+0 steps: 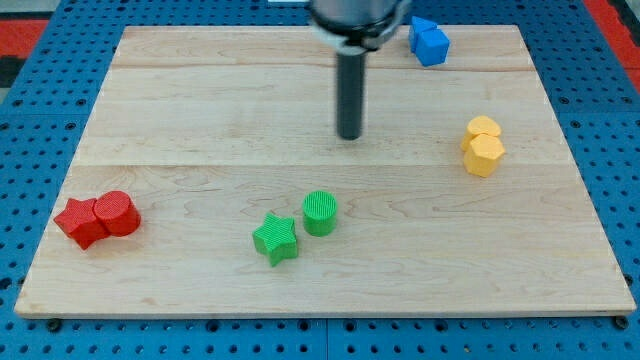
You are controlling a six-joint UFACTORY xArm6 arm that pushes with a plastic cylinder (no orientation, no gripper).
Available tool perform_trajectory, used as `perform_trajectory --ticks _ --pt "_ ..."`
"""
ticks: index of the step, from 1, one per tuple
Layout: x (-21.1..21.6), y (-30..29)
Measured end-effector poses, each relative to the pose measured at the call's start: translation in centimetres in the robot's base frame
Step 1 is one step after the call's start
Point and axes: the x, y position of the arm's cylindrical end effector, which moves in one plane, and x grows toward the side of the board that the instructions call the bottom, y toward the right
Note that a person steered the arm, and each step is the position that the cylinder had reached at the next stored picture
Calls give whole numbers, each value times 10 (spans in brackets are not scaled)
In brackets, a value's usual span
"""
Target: Slide the blue triangle to the left side
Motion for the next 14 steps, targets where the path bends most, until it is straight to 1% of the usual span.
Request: perform_trajectory --ticks 1,2,4,5,6,7,9,10,11,13,14 --pt "-33 35" --pt "-41 38" --pt "-44 38" --pt "-44 50" --pt "-44 71" --pt "-55 97" --pt "-96 159" --pt "-154 170" --pt "-192 177" --pt "-189 50" --pt "-184 29"
